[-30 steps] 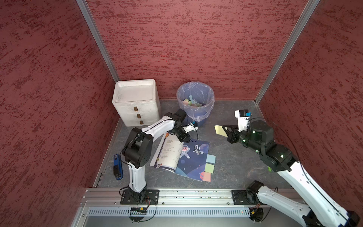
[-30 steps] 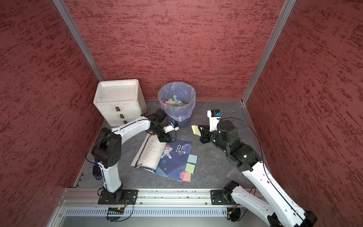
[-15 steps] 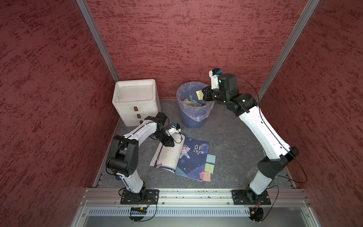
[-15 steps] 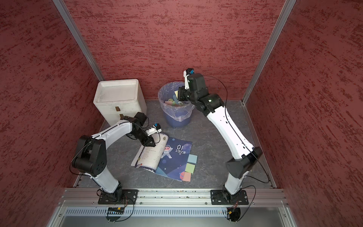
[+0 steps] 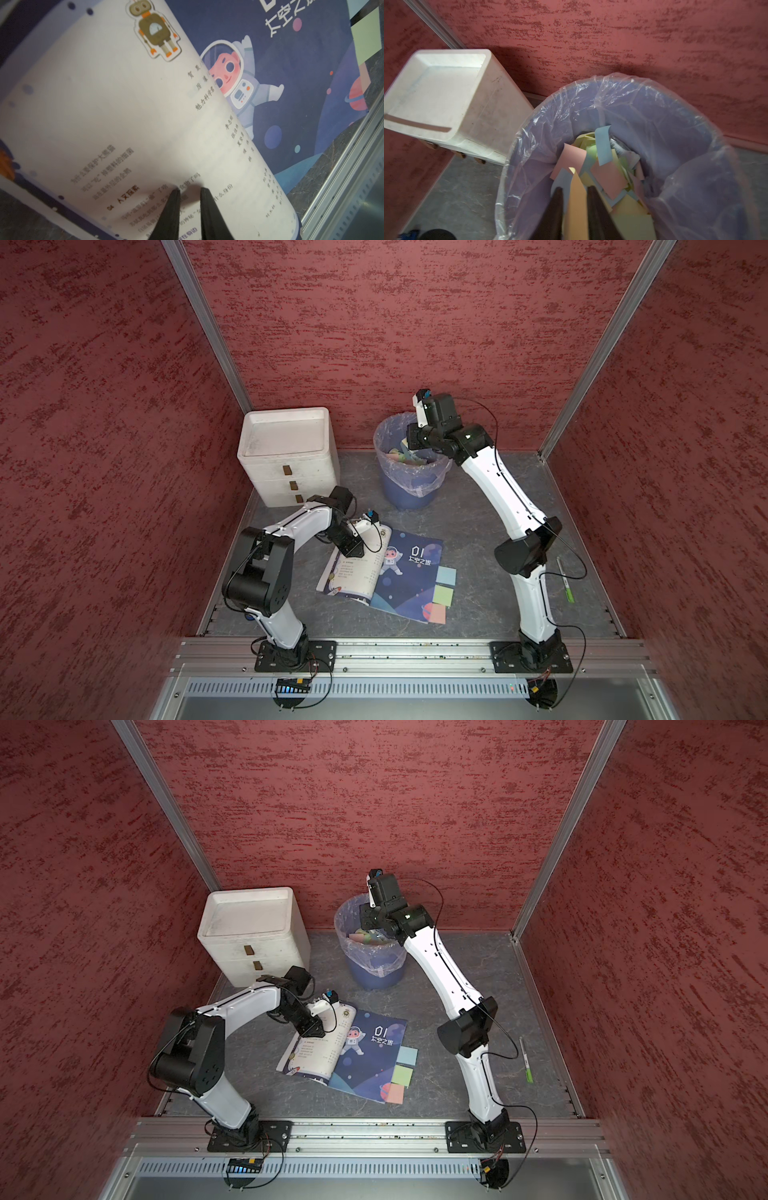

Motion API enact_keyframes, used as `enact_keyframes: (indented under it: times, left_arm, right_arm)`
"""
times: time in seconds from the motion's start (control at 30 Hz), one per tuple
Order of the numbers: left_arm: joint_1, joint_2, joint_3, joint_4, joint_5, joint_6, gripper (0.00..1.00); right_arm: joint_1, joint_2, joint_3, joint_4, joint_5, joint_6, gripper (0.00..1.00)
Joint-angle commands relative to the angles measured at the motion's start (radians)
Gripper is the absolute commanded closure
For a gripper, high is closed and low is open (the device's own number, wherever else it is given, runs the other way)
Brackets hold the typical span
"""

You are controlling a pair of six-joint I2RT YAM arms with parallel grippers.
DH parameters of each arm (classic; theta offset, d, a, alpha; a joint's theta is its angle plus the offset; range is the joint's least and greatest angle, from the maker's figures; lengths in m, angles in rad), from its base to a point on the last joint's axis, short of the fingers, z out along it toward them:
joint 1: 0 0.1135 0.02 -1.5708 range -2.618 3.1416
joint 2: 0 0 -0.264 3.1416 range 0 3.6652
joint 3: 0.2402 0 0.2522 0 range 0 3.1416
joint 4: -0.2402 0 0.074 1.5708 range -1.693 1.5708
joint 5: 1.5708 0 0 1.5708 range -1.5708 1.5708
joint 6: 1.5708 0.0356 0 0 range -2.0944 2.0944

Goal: Peel off the used sticky note
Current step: Place the note in the trash bin, then turn the page of the book at the center of the board.

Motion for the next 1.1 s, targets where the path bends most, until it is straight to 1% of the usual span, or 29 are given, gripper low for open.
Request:
enact_keyframes:
  times: [0.0, 0.1, 0.2, 0.3, 0.37, 0.4, 0.43, 0.47, 0.5, 0.57, 0.67, 0.73, 0.8, 0.87, 0.97, 1.07]
  left_arm:
    - [-0.003, -0.022, -0.017, 0.023, -0.022, 0.022, 0.8]
    - [-0.004, -0.026, -0.027, 0.023, -0.027, 0.027, 0.8]
    - [-0.005, -0.033, -0.039, 0.024, -0.03, 0.027, 0.81]
    - [-0.005, -0.035, -0.052, 0.031, -0.042, 0.027, 0.82]
    - [-0.002, -0.036, -0.059, 0.033, -0.054, 0.032, 0.83]
    - [-0.002, -0.037, -0.064, 0.035, -0.059, 0.033, 0.84]
    - [-0.002, -0.036, -0.071, 0.036, -0.063, 0.035, 0.84]
    - [-0.002, -0.038, -0.074, 0.036, -0.065, 0.038, 0.85]
    - [-0.002, -0.04, -0.08, 0.037, -0.065, 0.038, 0.85]
    - [-0.006, -0.044, -0.088, 0.033, -0.066, 0.039, 0.86]
    - [-0.021, -0.056, -0.101, 0.019, -0.069, 0.035, 0.87]
    - [-0.04, -0.069, -0.112, 0.012, -0.075, 0.032, 0.87]
    - [-0.057, -0.076, -0.123, -0.002, -0.078, 0.03, 0.88]
    - [-0.075, -0.078, -0.131, -0.018, -0.082, 0.026, 0.88]
    - [-0.097, -0.082, -0.145, -0.019, -0.09, 0.011, 0.89]
    - [-0.114, -0.08, -0.158, -0.011, -0.097, -0.002, 0.9]
  right_arm:
    - [0.007, -0.005, 0.036, 0.057, 0.022, -0.085, 0.53]
    - [0.017, -0.015, 0.037, 0.083, 0.043, -0.13, 0.47]
    - [0.024, -0.037, 0.037, 0.089, 0.073, -0.13, 0.46]
    - [0.029, -0.08, 0.033, 0.041, 0.113, -0.064, 0.47]
    - [0.036, -0.139, -0.021, -0.021, 0.117, 0.019, 0.47]
    - [0.044, -0.173, -0.086, -0.047, 0.116, 0.059, 0.48]
    - [0.051, -0.26, -0.142, -0.058, 0.114, 0.105, 0.48]
    - [0.062, -0.333, -0.255, -0.053, 0.106, 0.153, 0.48]
    - [0.074, -0.391, -0.389, -0.032, 0.099, 0.198, 0.48]
    - [0.1, -0.576, -0.695, 0.066, 0.063, 0.299, 0.48]
    - [0.107, -0.797, -1.094, 0.205, -0.025, 0.499, 0.49]
    - [0.112, -0.889, -1.294, 0.269, -0.086, 0.614, 0.5]
    - [0.122, -0.956, -1.445, 0.329, -0.133, 0.696, 0.51]
    - [0.125, -0.981, -1.553, 0.372, -0.181, 0.753, 0.51]
    - [0.127, -0.976, -1.672, 0.437, -0.251, 0.813, 0.51]
    - [0.132, -0.962, -1.787, 0.566, -0.297, 0.875, 0.52]
